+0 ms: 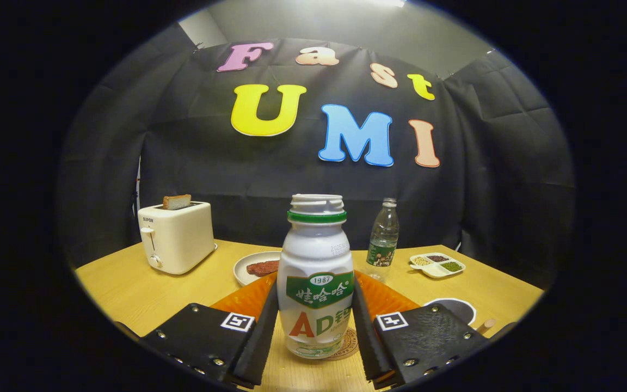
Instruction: Take the bottle from table, then pour the juice into the cup, finally place the bottle on the coaster
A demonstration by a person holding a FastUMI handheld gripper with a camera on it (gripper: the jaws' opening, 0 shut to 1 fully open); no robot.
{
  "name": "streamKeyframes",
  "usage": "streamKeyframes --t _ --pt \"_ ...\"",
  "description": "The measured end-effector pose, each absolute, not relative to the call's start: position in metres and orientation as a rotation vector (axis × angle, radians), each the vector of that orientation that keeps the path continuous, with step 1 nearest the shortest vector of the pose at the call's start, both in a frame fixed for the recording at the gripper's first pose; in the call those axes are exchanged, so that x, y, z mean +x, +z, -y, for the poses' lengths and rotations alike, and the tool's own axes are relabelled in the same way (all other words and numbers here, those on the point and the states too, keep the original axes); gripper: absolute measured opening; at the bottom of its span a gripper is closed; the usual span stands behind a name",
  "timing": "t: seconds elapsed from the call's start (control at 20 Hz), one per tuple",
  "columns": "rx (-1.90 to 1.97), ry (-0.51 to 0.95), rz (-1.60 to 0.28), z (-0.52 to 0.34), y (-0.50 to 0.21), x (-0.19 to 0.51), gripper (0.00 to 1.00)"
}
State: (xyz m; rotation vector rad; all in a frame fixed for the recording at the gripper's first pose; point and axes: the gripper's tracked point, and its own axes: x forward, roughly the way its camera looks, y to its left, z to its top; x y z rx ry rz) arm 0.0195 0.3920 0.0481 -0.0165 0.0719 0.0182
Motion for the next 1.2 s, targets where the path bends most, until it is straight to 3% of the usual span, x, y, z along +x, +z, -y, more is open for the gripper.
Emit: streamKeyframes --t 1.2 --pt "0.050 0.003 -0.090 -0.361 0.012 0.051 0.67"
